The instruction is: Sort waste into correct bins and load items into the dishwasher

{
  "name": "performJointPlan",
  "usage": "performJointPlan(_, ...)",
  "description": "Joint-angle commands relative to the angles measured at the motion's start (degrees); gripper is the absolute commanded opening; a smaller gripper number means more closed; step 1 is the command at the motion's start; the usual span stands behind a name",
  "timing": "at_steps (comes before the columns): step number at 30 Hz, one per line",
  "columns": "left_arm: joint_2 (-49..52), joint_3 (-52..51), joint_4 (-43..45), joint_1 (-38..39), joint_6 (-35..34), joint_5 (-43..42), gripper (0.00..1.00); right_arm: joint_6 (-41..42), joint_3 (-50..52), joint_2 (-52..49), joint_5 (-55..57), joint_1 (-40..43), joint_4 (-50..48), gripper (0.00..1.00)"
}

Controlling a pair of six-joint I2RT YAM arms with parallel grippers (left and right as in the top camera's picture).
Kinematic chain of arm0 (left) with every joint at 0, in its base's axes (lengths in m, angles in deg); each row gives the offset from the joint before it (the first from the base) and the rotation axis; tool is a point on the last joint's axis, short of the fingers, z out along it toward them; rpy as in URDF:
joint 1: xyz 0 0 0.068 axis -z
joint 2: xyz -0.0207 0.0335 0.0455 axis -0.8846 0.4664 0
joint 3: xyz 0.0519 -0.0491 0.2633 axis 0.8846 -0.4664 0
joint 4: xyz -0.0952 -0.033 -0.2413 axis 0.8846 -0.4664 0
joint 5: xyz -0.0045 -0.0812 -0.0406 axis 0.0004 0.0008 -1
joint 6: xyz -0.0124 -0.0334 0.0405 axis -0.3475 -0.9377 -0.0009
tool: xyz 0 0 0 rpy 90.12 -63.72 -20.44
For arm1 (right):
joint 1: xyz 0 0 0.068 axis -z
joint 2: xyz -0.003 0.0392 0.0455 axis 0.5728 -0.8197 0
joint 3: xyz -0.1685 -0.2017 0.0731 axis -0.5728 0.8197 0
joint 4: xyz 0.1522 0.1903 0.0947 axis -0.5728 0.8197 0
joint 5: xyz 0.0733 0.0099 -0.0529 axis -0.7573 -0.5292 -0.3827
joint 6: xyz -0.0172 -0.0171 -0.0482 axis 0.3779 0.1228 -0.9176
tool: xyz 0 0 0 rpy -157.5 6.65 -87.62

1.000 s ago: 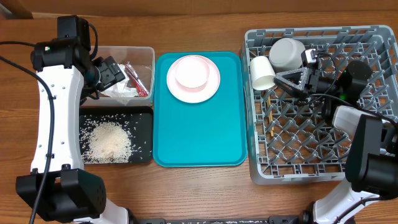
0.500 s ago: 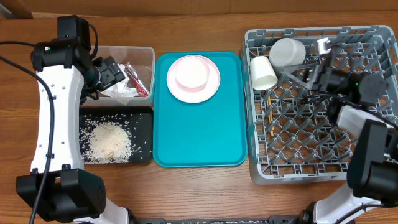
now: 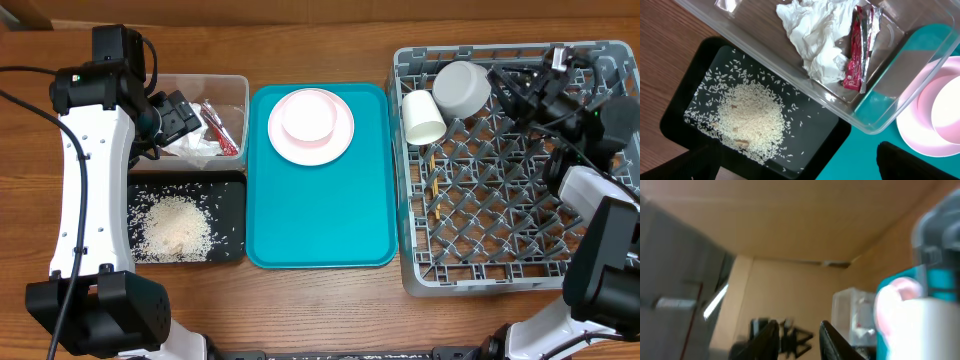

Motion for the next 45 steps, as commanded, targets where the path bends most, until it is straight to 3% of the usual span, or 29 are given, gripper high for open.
performJointPlan(1, -0.2, 1.3, 0.0, -0.2, 0.1, 0.2, 1.00, -16.4, -1.4, 0.7, 5.6, 0.4, 11.3, 0.29)
performJointPlan(10, -0.2, 1.3, 0.0, -0.2, 0.1, 0.2, 1.00, -45.4, -11.0, 3.1, 13.2, 1.0, 48.2, 0.26)
performJointPlan(14, -0.2, 1.3, 0.0, -0.2, 0.1, 0.2, 1.00, -61.0, -20.2, 6.9, 26.4, 0.2, 71.1, 0.21)
performJointPlan(17, -0.2, 1.3, 0.0, -0.2, 0.1, 0.2, 1.00, -74.9, -28.1, 9.7, 42.9, -3.5, 86.9, 0.20)
performJointPlan(19, -0.2, 1.3, 0.0, -0.1, 0.1, 0.2, 1.00, -80.7, -31.5, 11.0, 51.4, -7.0, 93.2, 0.06)
performJointPlan(25, -0.2, 1.3, 0.0, -0.2, 0.1, 0.2, 1.00, -90.4, -33.2, 12.6, 47.8, -15.9, 99.2, 0.04)
performJointPlan(39, -0.2, 1.3, 0.0, -0.2, 0.1, 0.2, 1.00, -90.4, -31.7, 9.2, 45.3, -27.3, 101.2, 0.04)
performJointPlan(45, -0.2, 1.3, 0.0, -0.2, 0.1, 0.2, 1.00, -89.9, -30.3, 5.3, 48.3, -28.4, 102.7, 0.04)
